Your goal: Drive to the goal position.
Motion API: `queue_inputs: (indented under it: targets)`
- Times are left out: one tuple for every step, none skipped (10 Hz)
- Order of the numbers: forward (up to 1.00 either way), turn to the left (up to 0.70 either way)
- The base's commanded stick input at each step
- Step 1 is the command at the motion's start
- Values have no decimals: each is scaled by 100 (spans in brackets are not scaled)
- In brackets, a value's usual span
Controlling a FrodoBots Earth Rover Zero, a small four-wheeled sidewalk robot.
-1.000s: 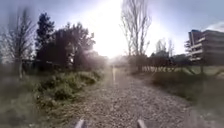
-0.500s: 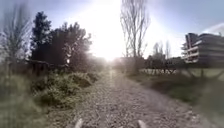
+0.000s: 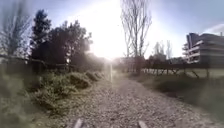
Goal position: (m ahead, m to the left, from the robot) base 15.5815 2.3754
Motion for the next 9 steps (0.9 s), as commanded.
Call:
queue_inputs:
  targets:
    - [50,0]
    - [50,0]
    - [50,0]
    - [50,0]
    - [50,0]
    - [50,0]
    - [50,0]
    - [56,0]
    - [70,0]
